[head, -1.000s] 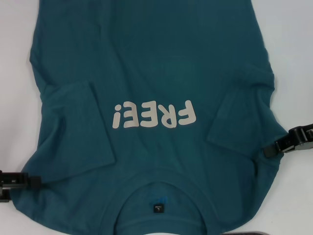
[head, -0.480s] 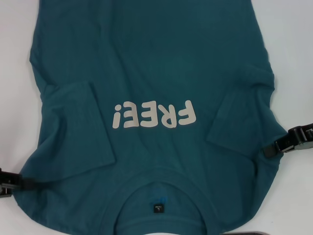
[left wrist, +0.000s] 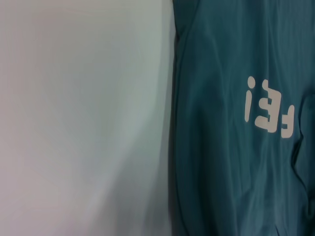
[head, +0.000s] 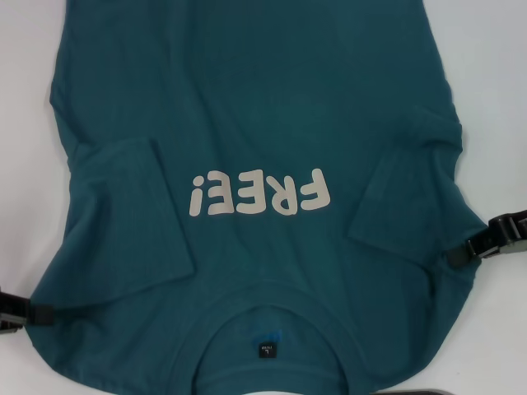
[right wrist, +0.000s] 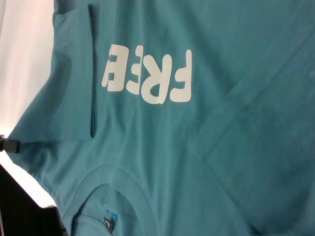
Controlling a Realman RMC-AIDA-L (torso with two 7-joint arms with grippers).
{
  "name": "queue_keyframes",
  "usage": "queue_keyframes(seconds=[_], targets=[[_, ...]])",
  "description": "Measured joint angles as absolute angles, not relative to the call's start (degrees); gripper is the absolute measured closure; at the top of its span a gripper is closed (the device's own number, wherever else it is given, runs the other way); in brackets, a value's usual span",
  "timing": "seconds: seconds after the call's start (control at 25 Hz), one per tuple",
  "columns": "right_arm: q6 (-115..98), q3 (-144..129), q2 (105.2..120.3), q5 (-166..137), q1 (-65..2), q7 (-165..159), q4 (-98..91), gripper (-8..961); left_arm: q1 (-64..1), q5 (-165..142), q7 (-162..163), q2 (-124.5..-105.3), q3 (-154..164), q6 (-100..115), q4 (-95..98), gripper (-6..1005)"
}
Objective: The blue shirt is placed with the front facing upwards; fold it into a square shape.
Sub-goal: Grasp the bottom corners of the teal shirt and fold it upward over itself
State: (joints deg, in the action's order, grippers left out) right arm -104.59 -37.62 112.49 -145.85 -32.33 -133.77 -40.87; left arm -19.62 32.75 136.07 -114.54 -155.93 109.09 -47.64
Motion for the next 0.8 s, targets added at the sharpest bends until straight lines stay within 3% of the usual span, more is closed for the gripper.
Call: queue_keyframes(seconds=[0.56,0.8], targets=[[-105.38,-38.39,111.84,-147.7,-31.73,-134.14,-40.87,938,-18.05,32.38,135.24,-114.34,-155.4,111.66,-49.92,964],[-106.29,-37.22,111.58,-146.59,-32.18,-132.89,-40.87,938,-20.29,35.85,132.78,-114.31,-155.51,113.15,-49.33,963]])
